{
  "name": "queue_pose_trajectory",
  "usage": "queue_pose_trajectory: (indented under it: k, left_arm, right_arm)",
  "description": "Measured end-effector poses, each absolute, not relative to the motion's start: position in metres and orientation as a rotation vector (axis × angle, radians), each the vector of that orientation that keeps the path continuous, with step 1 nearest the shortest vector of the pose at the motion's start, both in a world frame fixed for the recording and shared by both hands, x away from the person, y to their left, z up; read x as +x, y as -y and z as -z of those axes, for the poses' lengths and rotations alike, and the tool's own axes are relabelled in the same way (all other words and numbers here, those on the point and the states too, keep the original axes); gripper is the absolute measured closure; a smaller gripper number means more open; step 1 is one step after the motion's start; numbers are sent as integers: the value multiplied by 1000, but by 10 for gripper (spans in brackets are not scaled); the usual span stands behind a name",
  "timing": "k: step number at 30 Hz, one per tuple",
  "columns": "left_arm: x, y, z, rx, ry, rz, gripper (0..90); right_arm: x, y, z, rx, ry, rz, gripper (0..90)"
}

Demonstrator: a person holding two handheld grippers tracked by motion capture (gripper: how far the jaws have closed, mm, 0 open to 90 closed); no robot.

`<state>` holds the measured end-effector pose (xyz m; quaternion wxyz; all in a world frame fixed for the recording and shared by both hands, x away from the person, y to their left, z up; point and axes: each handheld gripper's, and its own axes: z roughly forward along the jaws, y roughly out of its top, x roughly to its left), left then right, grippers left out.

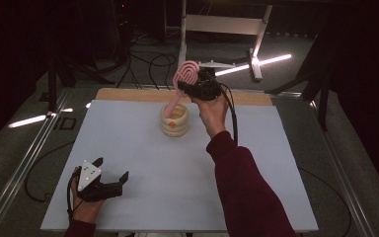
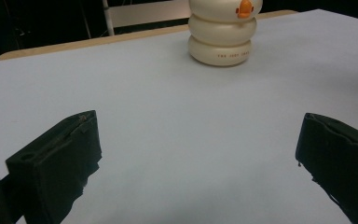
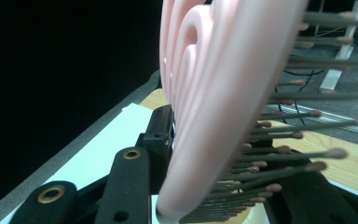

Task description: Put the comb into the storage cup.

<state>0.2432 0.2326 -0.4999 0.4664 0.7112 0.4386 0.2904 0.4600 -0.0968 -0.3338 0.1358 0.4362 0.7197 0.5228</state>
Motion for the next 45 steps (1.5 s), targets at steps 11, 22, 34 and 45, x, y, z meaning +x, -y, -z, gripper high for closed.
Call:
queue_pose_trajectory:
  k: [11,22,34,45]
  left_arm:
    - [243,-233,500,1745,-1076,-710,6]
    - [244,-232,501,1749,-1075,-709,6]
    - [244,-232,501,1752,-1075,-708,6]
    - [244,-232,501,1752,-1074,-710,6]
  right_arm:
    - [463,96,338,1278,-2065,-1495,638]
    - [464,97,340,1281,-2043,-1467,638]
    - [463,97,348,1283,-2037,-1446,637]
    - [464,96,354,1282,-2024,-1448,637]
